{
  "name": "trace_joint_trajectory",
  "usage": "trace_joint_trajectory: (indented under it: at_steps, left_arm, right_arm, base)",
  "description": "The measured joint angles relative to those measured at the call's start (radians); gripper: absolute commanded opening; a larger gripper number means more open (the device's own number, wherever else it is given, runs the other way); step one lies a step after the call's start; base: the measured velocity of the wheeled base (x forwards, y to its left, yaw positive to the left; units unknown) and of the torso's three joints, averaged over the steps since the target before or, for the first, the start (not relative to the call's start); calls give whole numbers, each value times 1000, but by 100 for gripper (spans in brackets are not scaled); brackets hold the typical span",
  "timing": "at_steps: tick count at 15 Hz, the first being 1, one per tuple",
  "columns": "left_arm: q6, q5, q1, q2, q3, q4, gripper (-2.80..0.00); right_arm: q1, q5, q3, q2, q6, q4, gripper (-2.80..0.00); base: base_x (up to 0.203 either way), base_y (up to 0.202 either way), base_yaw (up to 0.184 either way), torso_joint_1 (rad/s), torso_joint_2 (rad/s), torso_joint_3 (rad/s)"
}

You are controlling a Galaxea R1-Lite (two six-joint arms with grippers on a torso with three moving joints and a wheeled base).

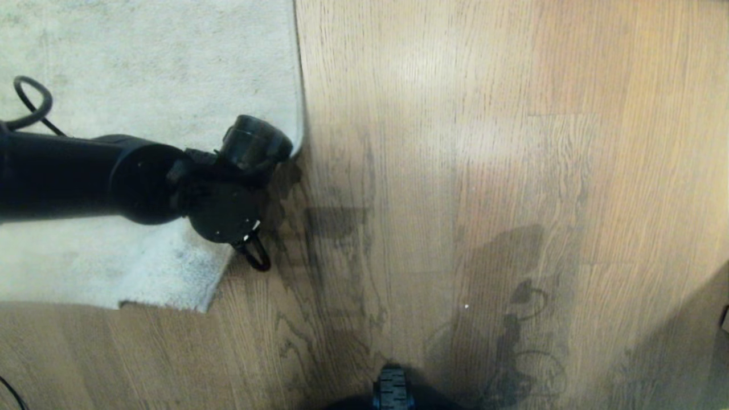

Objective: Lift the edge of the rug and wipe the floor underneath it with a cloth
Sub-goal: Lift up the carpet

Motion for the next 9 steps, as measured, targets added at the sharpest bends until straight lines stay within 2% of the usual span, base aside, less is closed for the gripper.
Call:
trace_joint_trajectory:
  at_steps: [1,5,9]
  left_arm:
    - [-21,0,-5,-3,3,25,0]
    - [-37,2,-15,-10,37,26,0]
    - [-111,3,-36,-23,141,21,0]
  right_arm:
    - [0,0,0,0,0,0,-280]
    - [0,0,0,0,0,0,-280]
    - [0,0,0,0,0,0,-280]
  base:
    - [0,0,0,0,0,0]
    - [0,0,0,0,0,0]
    - [0,0,0,0,0,0]
